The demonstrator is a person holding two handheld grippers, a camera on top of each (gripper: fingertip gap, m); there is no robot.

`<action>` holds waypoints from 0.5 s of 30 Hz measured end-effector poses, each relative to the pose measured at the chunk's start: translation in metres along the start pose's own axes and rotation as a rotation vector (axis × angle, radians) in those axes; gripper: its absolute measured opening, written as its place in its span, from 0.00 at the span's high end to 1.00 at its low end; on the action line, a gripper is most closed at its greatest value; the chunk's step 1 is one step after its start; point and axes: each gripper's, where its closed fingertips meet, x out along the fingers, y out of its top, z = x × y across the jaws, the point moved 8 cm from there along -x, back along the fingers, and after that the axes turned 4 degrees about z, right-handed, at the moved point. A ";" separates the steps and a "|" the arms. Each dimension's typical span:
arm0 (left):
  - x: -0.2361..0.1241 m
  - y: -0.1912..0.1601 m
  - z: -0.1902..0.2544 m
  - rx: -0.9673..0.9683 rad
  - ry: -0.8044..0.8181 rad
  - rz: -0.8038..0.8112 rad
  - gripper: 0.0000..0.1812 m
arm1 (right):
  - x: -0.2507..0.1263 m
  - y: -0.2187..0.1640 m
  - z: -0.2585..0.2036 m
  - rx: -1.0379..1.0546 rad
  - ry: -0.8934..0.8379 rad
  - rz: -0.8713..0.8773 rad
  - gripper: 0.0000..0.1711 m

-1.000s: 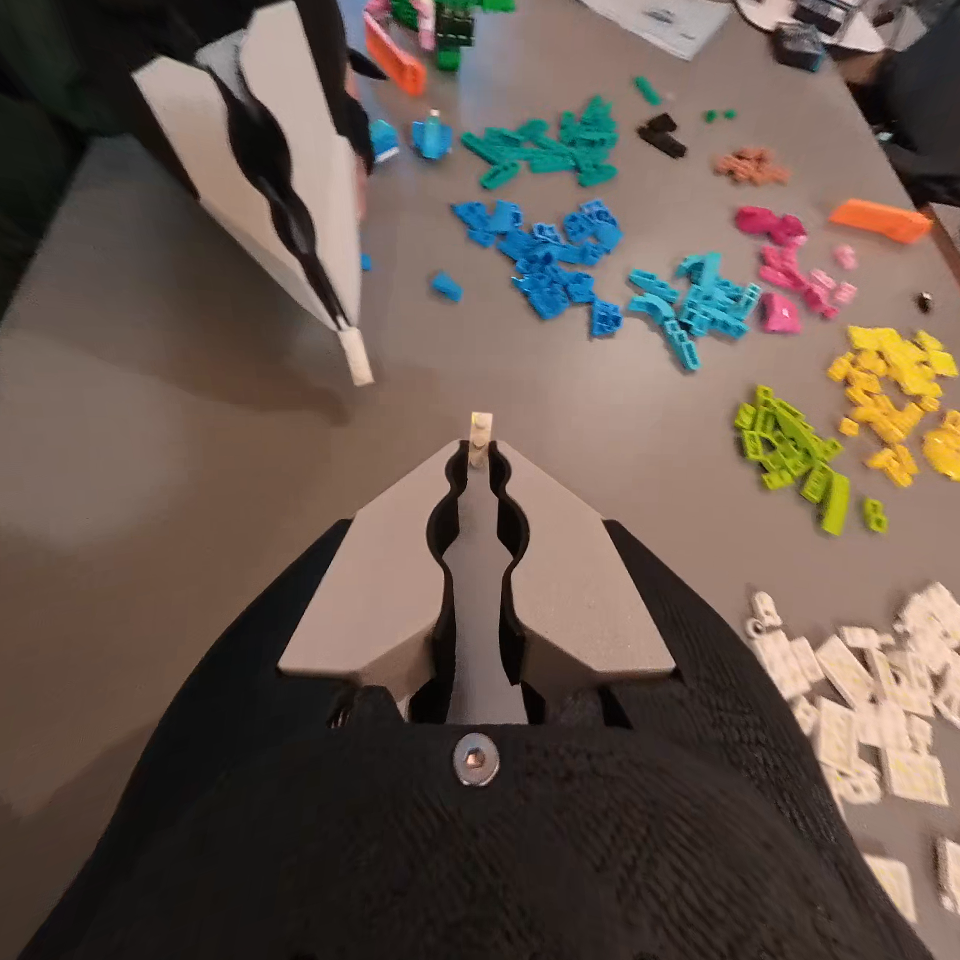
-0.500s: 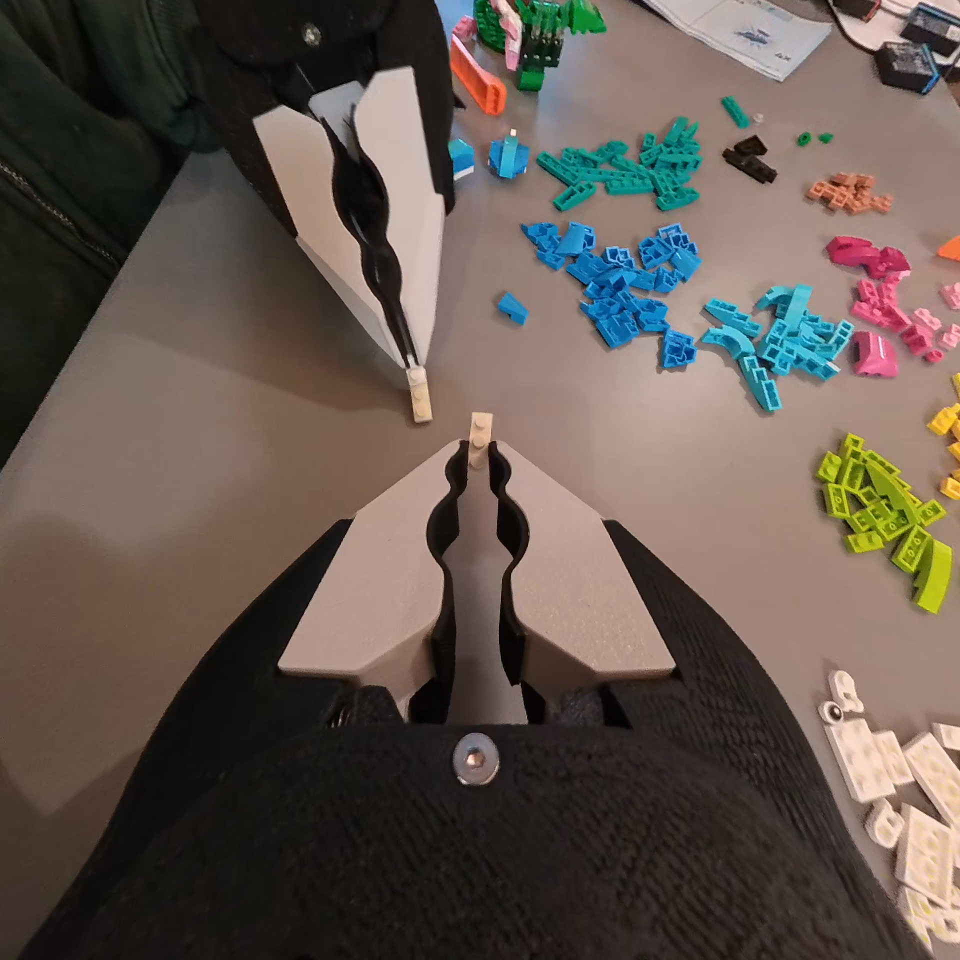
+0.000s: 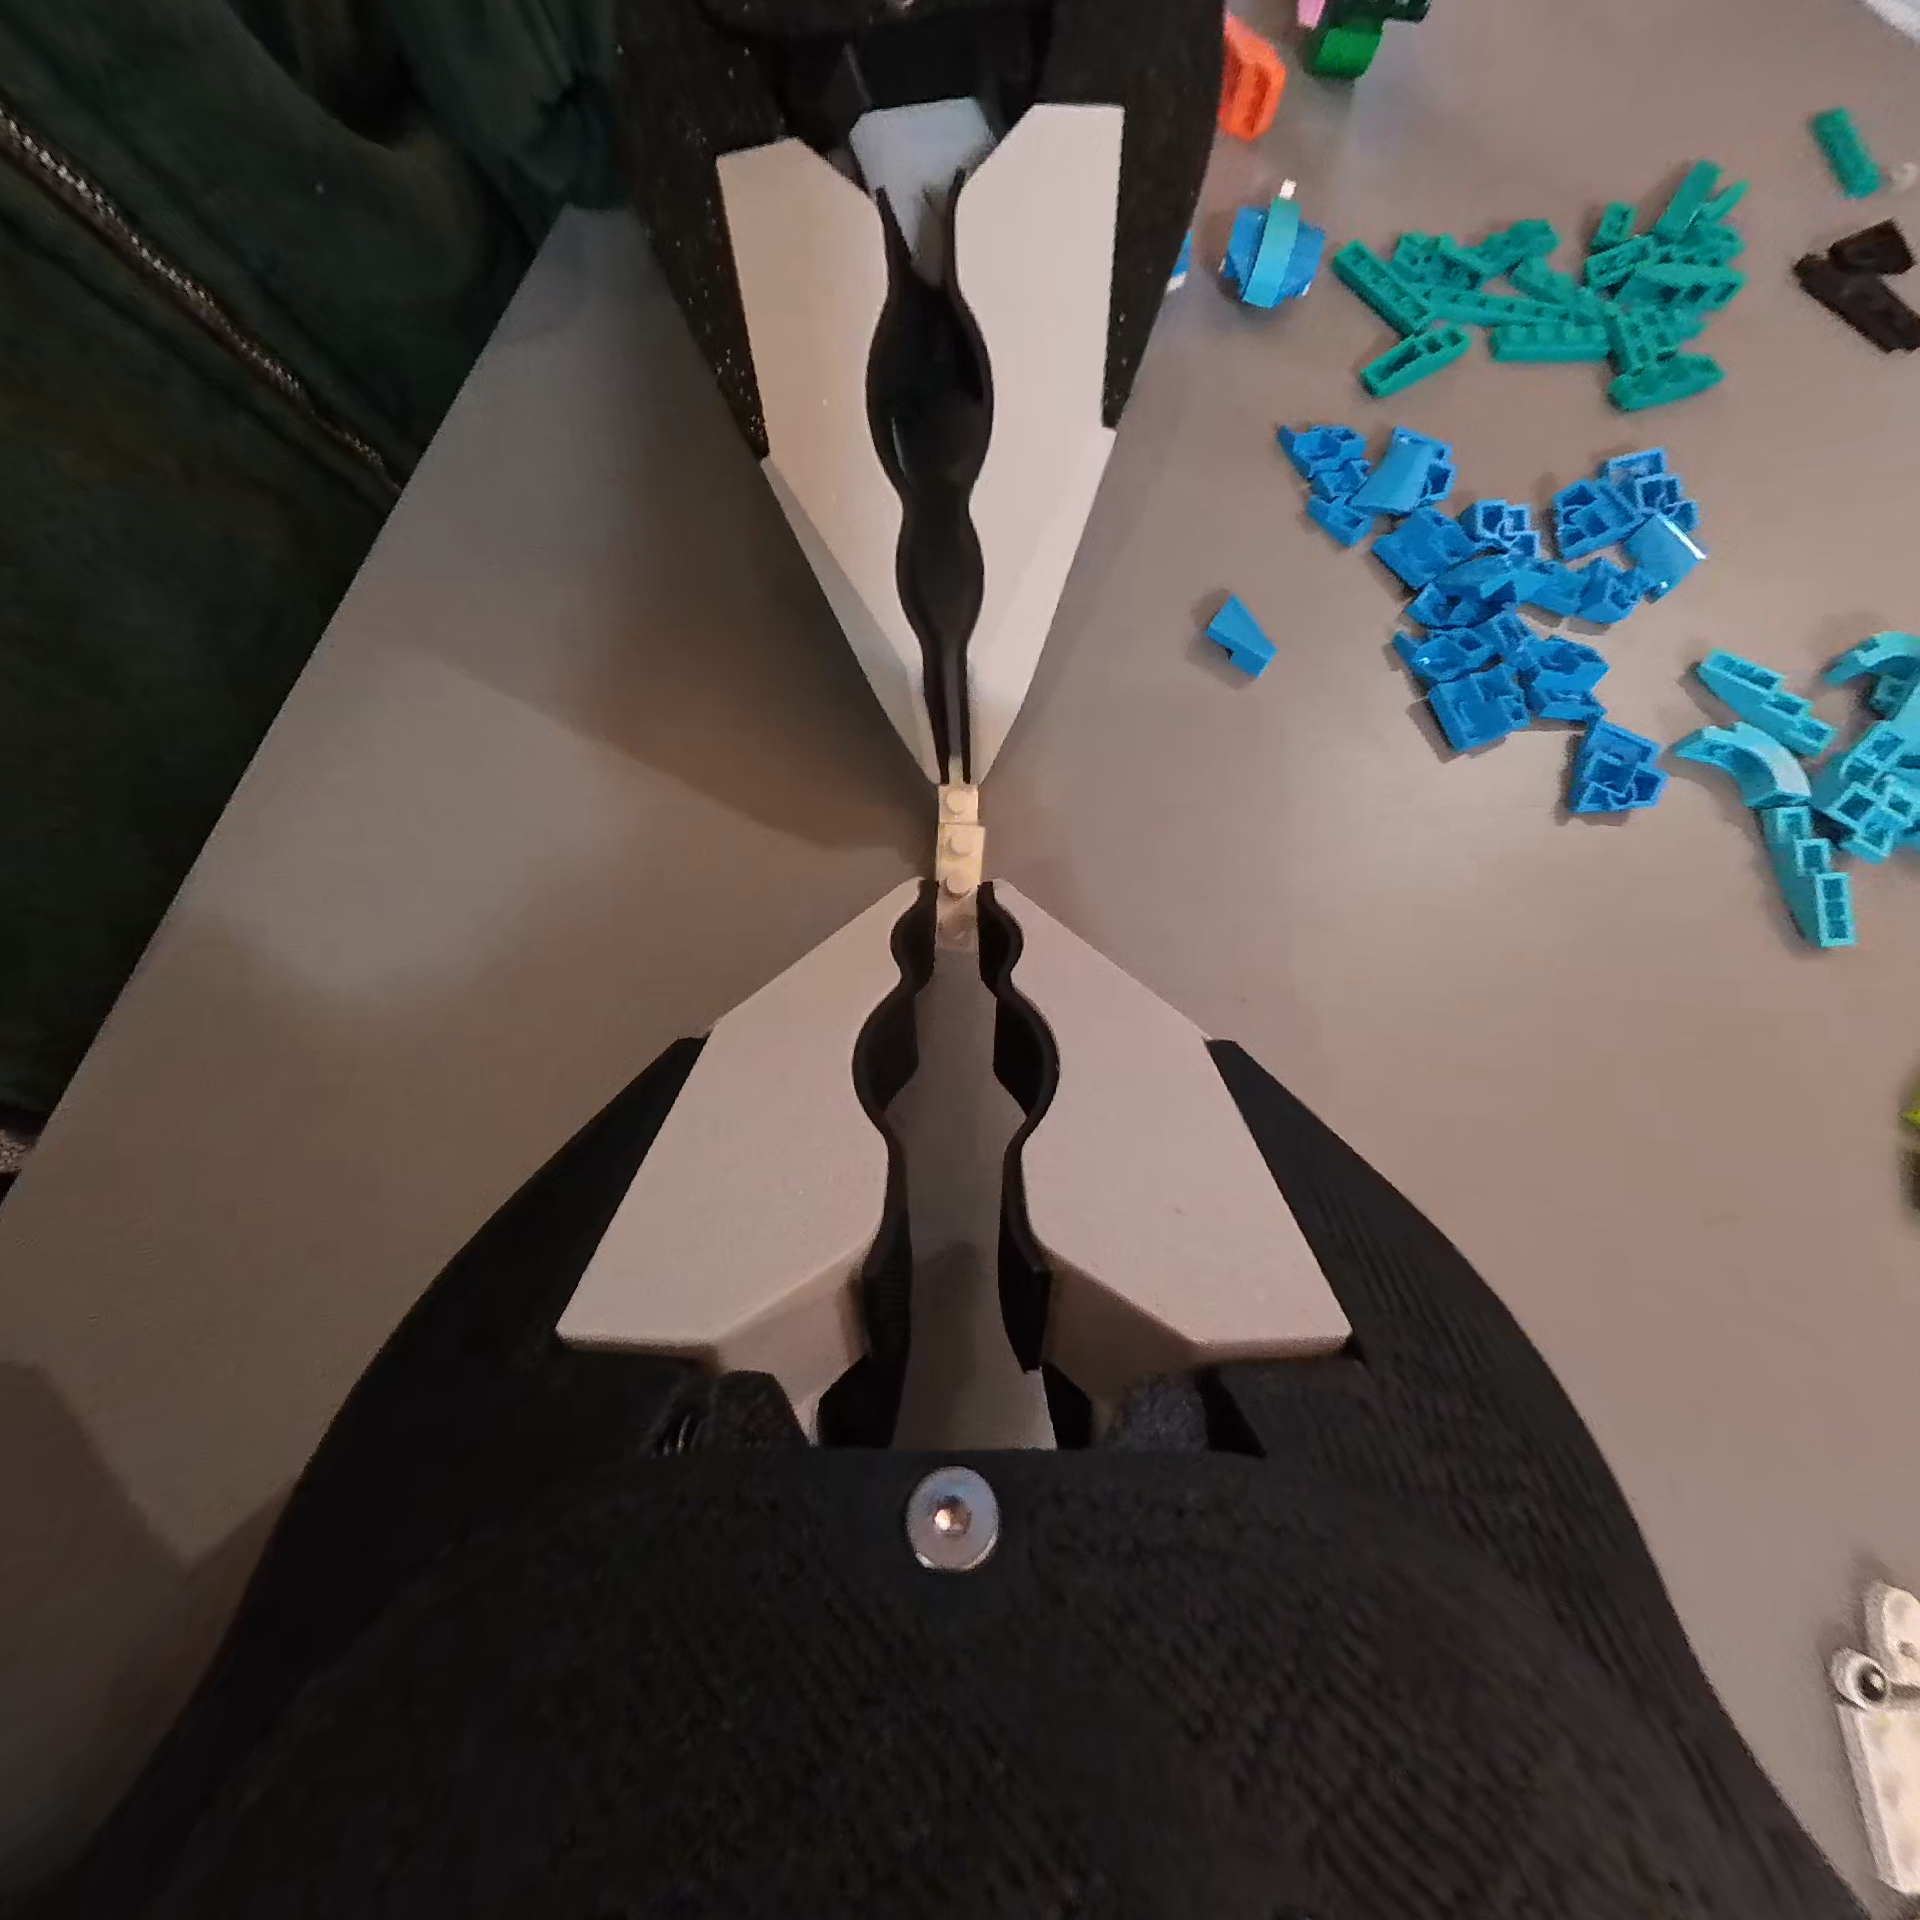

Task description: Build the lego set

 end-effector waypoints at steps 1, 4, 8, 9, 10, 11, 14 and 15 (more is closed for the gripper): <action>0.000 0.000 -0.001 -0.015 -0.008 -0.005 1.00 | 0.001 0.000 0.000 -0.002 0.000 -0.008 0.96; 0.001 -0.001 -0.002 -0.043 -0.036 -0.029 1.00 | 0.005 -0.001 -0.001 -0.011 0.003 -0.040 0.96; 0.001 0.000 -0.004 -0.034 -0.056 -0.051 1.00 | 0.007 0.000 -0.002 -0.013 0.009 -0.067 0.96; 0.001 0.000 -0.004 -0.035 -0.059 -0.054 1.00 | 0.007 0.000 -0.003 -0.015 0.011 -0.076 0.96; 0.002 0.000 -0.004 -0.034 -0.062 -0.056 1.00 | 0.007 0.001 -0.003 -0.019 0.009 -0.082 0.96; 0.002 0.000 -0.004 -0.033 -0.063 -0.058 1.00 | 0.007 0.002 -0.004 -0.020 0.007 -0.088 0.96; 0.003 0.001 -0.004 -0.030 -0.065 -0.059 1.00 | 0.009 0.004 -0.004 -0.015 0.007 -0.104 0.96; 0.003 0.001 -0.004 -0.028 -0.064 -0.060 1.00 | 0.009 0.004 -0.004 -0.013 0.006 -0.111 0.96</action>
